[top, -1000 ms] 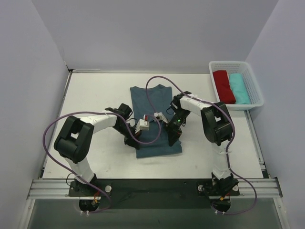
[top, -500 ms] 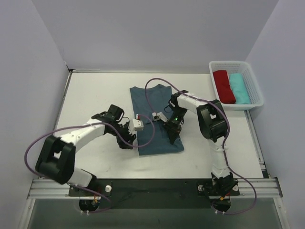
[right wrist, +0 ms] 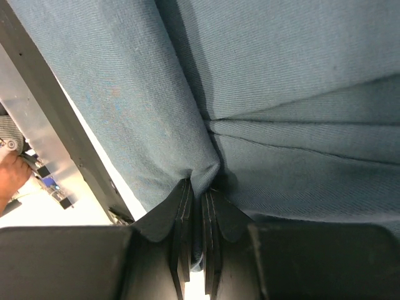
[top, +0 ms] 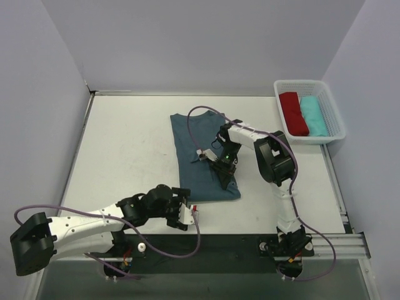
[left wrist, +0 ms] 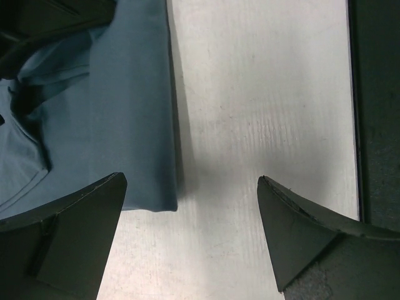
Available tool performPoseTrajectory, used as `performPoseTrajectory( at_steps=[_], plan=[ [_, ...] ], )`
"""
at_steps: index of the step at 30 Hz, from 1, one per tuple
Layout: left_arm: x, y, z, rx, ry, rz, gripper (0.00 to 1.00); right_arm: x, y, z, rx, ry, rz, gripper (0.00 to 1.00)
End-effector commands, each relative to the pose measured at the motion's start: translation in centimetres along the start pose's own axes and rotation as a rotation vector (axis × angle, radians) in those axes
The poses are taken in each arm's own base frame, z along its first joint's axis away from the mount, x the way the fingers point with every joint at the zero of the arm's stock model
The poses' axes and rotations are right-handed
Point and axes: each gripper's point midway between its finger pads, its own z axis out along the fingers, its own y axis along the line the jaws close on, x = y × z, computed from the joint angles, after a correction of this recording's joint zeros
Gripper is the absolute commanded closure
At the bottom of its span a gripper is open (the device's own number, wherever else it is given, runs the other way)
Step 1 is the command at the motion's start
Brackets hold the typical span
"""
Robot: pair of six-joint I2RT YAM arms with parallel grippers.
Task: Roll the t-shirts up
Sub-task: Roll the T-shirt to the center of the board.
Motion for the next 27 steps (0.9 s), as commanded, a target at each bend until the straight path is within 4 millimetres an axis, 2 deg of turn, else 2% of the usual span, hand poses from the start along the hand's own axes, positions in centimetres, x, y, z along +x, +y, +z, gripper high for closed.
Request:
performPoseTrajectory(
  at_steps=[1, 3, 4, 5, 7, 9, 14, 15, 17, 18, 21, 24, 25, 26, 27],
  plan=[
    [-1.7, 4.2, 0.6, -0.264, -0.054, 0.157, 0.03, 0.0, 0.0, -0.3, 0.035, 0.003, -0.009, 0.95],
    [-0.5, 3.8, 1.5, -0.257, -0.009, 0.194, 0.03, 0.2, 0.1, -0.1, 0.035, 0.003, -0.018, 0.94],
    [-0.8, 4.3, 1.7, -0.293, -0.012, 0.207, 0.03, 0.1, 0.2, -0.2, 0.038, 0.001, -0.023, 0.94],
    [0.4, 3.9, 2.3, -0.285, 0.026, 0.216, 0.02, 0.2, 0.2, -0.1, 0.037, 0.003, -0.027, 0.94],
    [0.2, 4.5, 2.7, -0.321, 0.023, 0.236, 0.03, 0.2, 0.2, -0.1, 0.039, 0.005, -0.031, 0.94],
    [1.1, 4.0, 3.4, -0.302, 0.053, 0.257, 0.05, 0.3, 0.4, 0.1, 0.035, 0.01, -0.037, 0.94],
    [2.5, 2.8, 3.9, -0.255, 0.082, 0.304, 0.19, 0.4, 0.6, 0.1, 0.03, 0.008, -0.051, 0.94],
    [2.7, 2.7, 3.9, -0.249, 0.09, 0.322, 0.26, 0.4, 0.6, 0.1, 0.029, 0.007, -0.053, 0.95],
    [3.4, 2.2, 4.1, -0.226, 0.109, 0.351, 0.32, 0.4, 0.7, 0.1, 0.026, 0.008, -0.053, 0.94],
    [3.5, 2.1, 4.2, -0.22, 0.114, 0.368, 0.4, 0.4, 0.6, 0.1, 0.026, 0.007, -0.05, 0.94],
    [4.3, 1.8, 4.7, -0.195, 0.148, 0.382, 0.5, 0.3, 0.6, 0.1, 0.022, 0.007, -0.052, 0.94],
    [4.3, 1.7, 5.3, -0.173, 0.165, 0.338, 0.77, 0.4, 0.7, 0.1, 0.014, 0.011, -0.053, 0.93],
    [4.6, 1.4, 5.2, -0.149, 0.182, 0.322, 0.85, 0.2, 0.8, -0.1, 0.016, -0.001, -0.061, 0.9],
    [4.0, 1.7, 5.3, -0.153, 0.171, 0.306, 0.92, 0.3, 0.8, -0.4, 0.016, -0.013, -0.061, 0.83],
    [4.0, 1.6, 5.2, -0.151, 0.175, 0.279, 0.99, 0.2, 0.8, -0.8, 0.019, -0.032, -0.061, 0.82]
  ],
)
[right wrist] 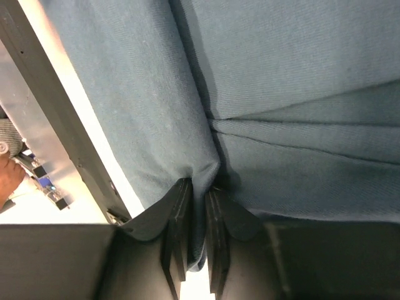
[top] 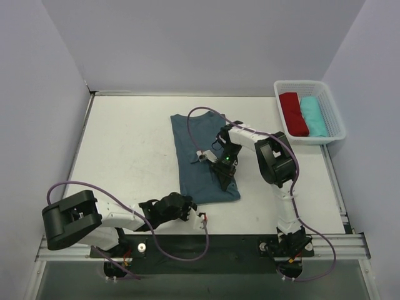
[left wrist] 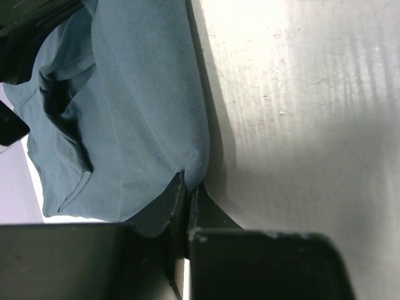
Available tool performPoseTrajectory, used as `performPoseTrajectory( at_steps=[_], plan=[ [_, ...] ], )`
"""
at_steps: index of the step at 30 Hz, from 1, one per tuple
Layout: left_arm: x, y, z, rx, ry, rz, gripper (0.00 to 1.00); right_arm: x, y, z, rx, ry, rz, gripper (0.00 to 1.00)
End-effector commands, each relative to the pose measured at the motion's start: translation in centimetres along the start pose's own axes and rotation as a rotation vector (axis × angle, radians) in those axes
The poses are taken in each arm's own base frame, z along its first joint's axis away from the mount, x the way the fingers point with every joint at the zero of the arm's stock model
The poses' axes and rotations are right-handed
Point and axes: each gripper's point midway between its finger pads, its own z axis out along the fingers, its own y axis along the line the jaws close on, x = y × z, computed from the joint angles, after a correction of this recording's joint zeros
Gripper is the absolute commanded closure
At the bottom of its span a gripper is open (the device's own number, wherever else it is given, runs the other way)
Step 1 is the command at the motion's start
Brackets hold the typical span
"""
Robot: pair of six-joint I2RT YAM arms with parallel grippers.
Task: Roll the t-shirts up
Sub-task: Roll the T-shirt to the center of the board.
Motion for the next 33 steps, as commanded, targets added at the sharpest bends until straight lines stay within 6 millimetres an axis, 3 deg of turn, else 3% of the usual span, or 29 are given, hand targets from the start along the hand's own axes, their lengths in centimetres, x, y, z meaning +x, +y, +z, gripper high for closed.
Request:
performPoseTrajectory(
  at_steps=[1, 5, 6, 8, 9, 11, 12, 14, 15, 16, 17, 18, 19, 20, 22, 23, 26, 33],
  plan=[
    [-0.7, 0.3, 0.0, 0.035, 0.018, -0.073, 1.0, -0.2, 0.7, -2.1, 0.031, -0.056, -0.049, 0.82],
    [-1.4, 1.1, -0.5, 0.037, -0.009, -0.118, 1.0, -1.2, 0.9, -7.4, 0.119, -0.278, -0.071, 0.6],
    [-1.7, 0.9, -0.5, 0.05, -0.025, -0.119, 1.0, -0.6, 1.0, -9.4, 0.166, -0.341, -0.081, 0.6],
    [-2.0, 1.0, -0.7, 0.048, -0.042, -0.123, 1.0, -0.2, 1.3, -11.1, 0.208, -0.418, -0.118, 0.56],
    [-2.3, 1.1, -0.6, 0.054, -0.047, -0.131, 1.0, 0.3, 1.8, -12.9, 0.274, -0.473, -0.164, 0.55],
    [-2.5, 1.3, -0.6, 0.054, -0.053, -0.148, 1.0, 1.7, 1.9, -12.1, 0.326, -0.507, -0.211, 0.48],
    [-2.7, 1.1, -0.7, 0.064, -0.057, -0.165, 1.0, 2.2, 3.3, -12.9, 0.402, -0.54, -0.283, 0.46],
    [-3.1, 1.4, -0.7, 0.063, -0.073, -0.191, 1.0, 3.6, 3.4, -10.4, 0.472, -0.55, -0.392, 0.39],
    [-3.0, 1.4, -0.8, 0.072, -0.069, -0.203, 1.0, 3.5, 5.1, -11.1, 0.57, -0.586, -0.499, 0.38],
    [-3.4, 1.9, -0.8, 0.07, -0.085, -0.22, 1.0, 4.2, 4.3, -8.6, 0.617, -0.599, -0.552, 0.36],
    [-3.6, 2.2, -0.9, 0.07, -0.096, -0.241, 1.0, 4.1, 4.6, -8.2, 0.67, -0.621, -0.613, 0.31],
    [-3.5, 2.4, -1.0, 0.073, -0.103, -0.251, 1.0, 3.8, 5.8, -9.1, 0.765, -0.668, -0.708, 0.29],
    [-4.0, 2.9, -1.0, 0.072, -0.127, -0.27, 1.0, 2.9, 6.4, -8.6, 0.817, -0.686, -0.807, 0.26],
    [-3.9, 3.0, -1.1, 0.078, -0.127, -0.28, 1.0, 3.8, 6.2, -6.2, 0.804, -0.686, -0.815, 0.19],
    [-4.3, 3.0, -1.2, 0.096, -0.149, -0.297, 1.0, 2.8, 7.8, -6.3, 0.882, -0.747, -0.938, 0.14],
    [-4.4, 3.1, -1.3, 0.098, -0.154, -0.297, 1.0, 3.3, 7.7, -4.9, 0.872, -0.737, -0.969, 0.13],
    [-5.2, 3.2, -1.7, 0.109, -0.194, -0.303, 1.0, 3.0, 8.6, -3.7, 0.881, -0.731, -1.051, 0.11],
    [-5.8, 3.1, -1.9, 0.134, -0.215, -0.318, 1.0, 2.1, 7.0, -2.4, 0.905, -0.662, -1.101, 0.11]
  ],
)
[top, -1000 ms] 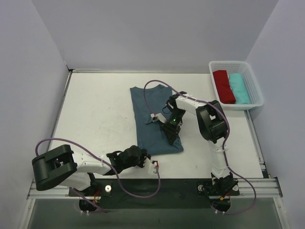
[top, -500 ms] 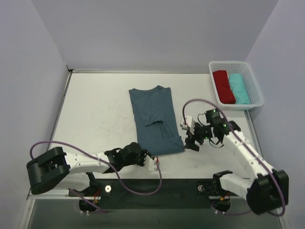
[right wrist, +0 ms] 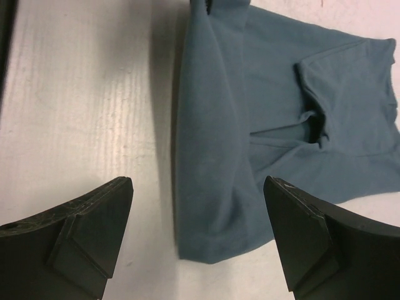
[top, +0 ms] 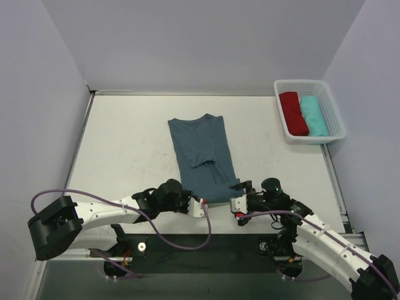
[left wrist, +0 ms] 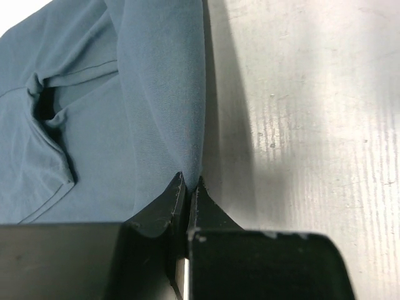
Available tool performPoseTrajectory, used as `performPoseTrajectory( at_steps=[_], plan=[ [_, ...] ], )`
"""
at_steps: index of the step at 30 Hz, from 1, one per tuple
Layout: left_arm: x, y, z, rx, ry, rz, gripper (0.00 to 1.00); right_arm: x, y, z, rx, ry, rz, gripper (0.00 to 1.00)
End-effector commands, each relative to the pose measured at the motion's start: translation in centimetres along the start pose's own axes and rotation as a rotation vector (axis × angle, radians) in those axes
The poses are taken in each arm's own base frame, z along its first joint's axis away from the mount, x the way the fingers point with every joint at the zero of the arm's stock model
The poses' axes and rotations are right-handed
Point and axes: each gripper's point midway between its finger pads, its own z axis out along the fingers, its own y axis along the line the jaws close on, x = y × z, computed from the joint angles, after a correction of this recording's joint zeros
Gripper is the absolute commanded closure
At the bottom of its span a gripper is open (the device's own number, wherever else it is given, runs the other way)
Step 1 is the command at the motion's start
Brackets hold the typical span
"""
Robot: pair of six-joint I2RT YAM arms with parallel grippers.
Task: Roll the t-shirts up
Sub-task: Roll the T-shirt to the center of the board.
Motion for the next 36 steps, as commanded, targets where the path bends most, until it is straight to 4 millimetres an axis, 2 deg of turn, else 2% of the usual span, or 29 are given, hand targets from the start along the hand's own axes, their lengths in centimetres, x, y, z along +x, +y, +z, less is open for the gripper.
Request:
performPoseTrajectory(
  at_steps=[1, 11, 14, 16, 17, 18, 20, 21, 23, 24, 25, 27, 28, 29, 30, 31, 32, 33, 34, 35, 36],
  plan=[
    [-2.9, 0.8, -0.2, 0.013, -0.086, -0.021, 1.0, 0.2, -1.7, 1.4, 0.05, -0.004, -0.102, 0.11],
    [-3.3, 2.4, -0.4, -0.012, -0.104, -0.071, 1.0, 1.3, 0.5, 2.7, -0.078, 0.004, -0.115, 0.12],
    [-3.5, 2.3, -0.6, -0.008, -0.119, -0.073, 1.0, 2.2, 0.6, 3.2, -0.075, 0.036, -0.114, 0.15],
    [-3.4, 2.1, -0.7, -0.003, -0.118, -0.08, 1.0, 2.5, -0.5, 3.5, -0.03, 0.06, -0.127, 0.18],
    [-3.3, 2.0, -0.8, 0.002, -0.12, -0.079, 1.0, 3.0, -0.3, 3.8, -0.041, 0.078, -0.12, 0.19],
    [-3.2, 1.8, -0.8, 0.005, -0.121, -0.078, 1.0, 3.0, -0.8, 4.0, -0.024, 0.081, -0.127, 0.21],
    [-2.9, 1.8, -1.0, 0.005, -0.121, -0.074, 1.0, 3.8, -1.1, 4.3, -0.034, 0.124, -0.119, 0.32],
    [-2.9, 1.7, -1.1, 0.005, -0.119, -0.071, 1.0, 4.1, -1.2, 4.3, -0.037, 0.142, -0.111, 0.43],
    [-2.5, 1.7, -1.3, 0.006, -0.108, -0.068, 1.0, 4.7, -1.2, 4.2, -0.053, 0.185, -0.08, 0.58],
    [-2.3, 1.7, -1.5, 0.006, -0.105, -0.064, 1.0, 4.3, -2.0, 4.2, -0.041, 0.19, -0.066, 0.71],
    [-2.2, 1.7, -1.6, 0.008, -0.101, -0.058, 1.0, 4.2, -2.4, 4.0, -0.038, 0.194, -0.057, 0.76],
    [-2.0, 1.5, -1.8, 0.03, -0.098, -0.062, 1.0, 3.9, -2.0, 3.5, -0.061, 0.197, -0.02, 0.81],
    [-2.2, 1.5, -2.0, 0.04, -0.104, -0.055, 1.0, 3.1, -2.6, 3.3, -0.063, 0.183, -0.015, 0.82],
    [-1.8, 0.6, -2.2, 0.084, -0.089, -0.06, 1.0, 3.1, -1.7, 2.8, -0.106, 0.196, 0.019, 0.82],
    [-2.0, 0.1, -2.2, 0.122, -0.099, -0.066, 1.0, 2.2, -1.4, 2.7, -0.137, 0.163, 0.041, 0.83],
    [-2.8, 0.4, -2.3, 0.139, -0.116, -0.061, 1.0, 1.0, -2.2, 2.5, -0.141, 0.138, 0.048, 0.83],
    [-2.3, -0.4, -2.6, 0.186, -0.088, -0.081, 1.0, 1.0, -0.8, 1.9, -0.207, 0.156, 0.097, 0.83],
    [-2.1, -0.3, -2.6, 0.201, -0.076, -0.107, 1.0, 0.2, -0.4, 1.7, -0.245, 0.134, 0.119, 0.83],
    [-2.6, -0.4, -2.9, 0.24, -0.081, -0.144, 1.0, -0.5, -1.0, 1.6, -0.257, 0.13, 0.138, 0.84],
    [-2.6, -0.2, -3.2, 0.253, -0.081, -0.172, 1.0, -0.5, 0.1, 1.1, -0.308, 0.149, 0.179, 0.84],
    [-2.2, 0.1, -3.3, 0.268, -0.07, -0.207, 1.0, -0.6, 0.3, 1.0, -0.33, 0.15, 0.206, 0.84]
  ],
)
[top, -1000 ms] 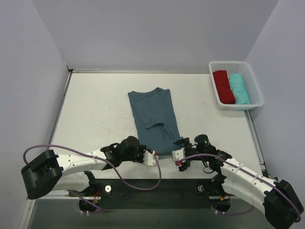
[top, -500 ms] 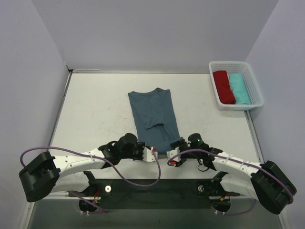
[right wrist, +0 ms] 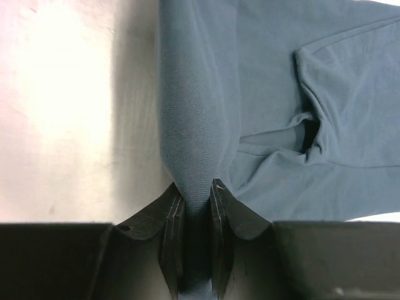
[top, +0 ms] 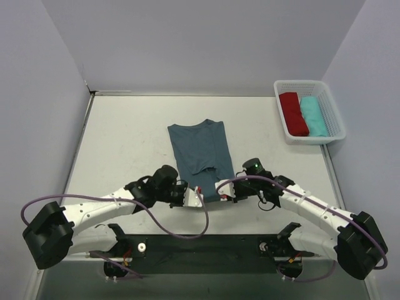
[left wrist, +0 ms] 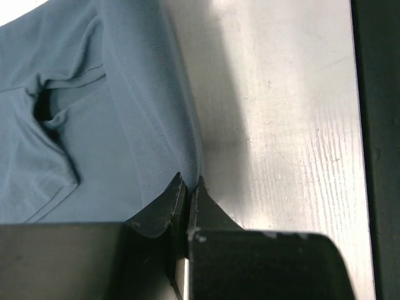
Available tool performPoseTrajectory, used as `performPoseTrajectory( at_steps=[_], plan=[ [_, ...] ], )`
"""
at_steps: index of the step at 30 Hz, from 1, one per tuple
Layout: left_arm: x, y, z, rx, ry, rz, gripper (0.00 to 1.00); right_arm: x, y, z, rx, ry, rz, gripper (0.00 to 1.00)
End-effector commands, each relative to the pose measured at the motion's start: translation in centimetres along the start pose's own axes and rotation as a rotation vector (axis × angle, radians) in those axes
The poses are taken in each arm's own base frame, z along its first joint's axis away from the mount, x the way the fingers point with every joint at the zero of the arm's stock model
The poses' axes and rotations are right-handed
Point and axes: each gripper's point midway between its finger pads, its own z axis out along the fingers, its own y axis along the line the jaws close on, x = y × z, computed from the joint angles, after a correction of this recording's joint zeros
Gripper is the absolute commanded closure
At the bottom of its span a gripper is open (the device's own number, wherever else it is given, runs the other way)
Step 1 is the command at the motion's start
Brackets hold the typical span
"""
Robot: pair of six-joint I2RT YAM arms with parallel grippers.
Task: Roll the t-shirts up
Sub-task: Roll the T-shirt to the center of the board.
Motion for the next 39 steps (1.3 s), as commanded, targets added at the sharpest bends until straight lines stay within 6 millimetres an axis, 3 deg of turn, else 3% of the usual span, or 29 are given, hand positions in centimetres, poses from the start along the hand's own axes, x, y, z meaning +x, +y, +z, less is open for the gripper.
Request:
performPoseTrajectory(
  at_steps=[1, 7, 8, 11, 12, 13, 15, 16, 23, 30, 34, 39],
  plan=[
    [-1.8, 0.1, -1.5, 0.136, -0.03, -0.137, 1.0, -0.9, 3.3, -1.5, -0.213, 0.009, 0.189, 0.85],
    [-1.6, 0.6, -2.3, 0.214, -0.013, -0.296, 1.0, 0.1, 4.6, -2.3, -0.333, 0.044, 0.423, 0.88],
    [-1.9, 0.7, -2.4, 0.224, -0.022, -0.308, 1.0, -0.2, 4.1, -2.4, -0.341, 0.038, 0.42, 0.88],
    [-1.7, 0.5, -2.4, 0.268, -0.017, -0.376, 1.0, 0.2, 4.8, -2.6, -0.421, 0.053, 0.495, 0.88],
    [-1.4, 0.2, -2.2, 0.291, -0.003, -0.396, 1.0, 0.0, 4.1, -2.6, -0.429, 0.048, 0.489, 0.88],
    [-1.2, -0.2, -2.2, 0.312, 0.01, -0.414, 1.0, 0.3, 4.9, -2.7, -0.488, 0.073, 0.536, 0.88],
    [-1.0, -0.3, -2.1, 0.337, 0.013, -0.441, 1.0, 0.0, 3.6, -2.6, -0.494, 0.058, 0.543, 0.87],
    [-1.0, -0.4, -2.1, 0.344, 0.017, -0.453, 1.0, 0.1, 4.2, -2.7, -0.54, 0.071, 0.568, 0.87],
    [-0.4, 0.4, -2.5, 0.326, 0.029, -0.503, 1.0, -0.7, 2.0, -2.3, -0.643, 0.045, 0.549, 0.85],
    [1.2, 0.6, -2.5, 0.34, 0.079, -0.556, 1.0, -0.4, 1.6, -2.3, -0.806, 0.056, 0.583, 0.85],
    [2.5, 1.6, -2.6, 0.34, 0.11, -0.567, 1.0, -1.4, 1.7, -3.0, -0.905, 0.031, 0.678, 0.85],
    [4.2, 2.7, -2.1, 0.325, 0.149, -0.572, 1.0, -1.0, 2.1, -2.7, -0.945, 0.053, 0.737, 0.85]
  ],
)
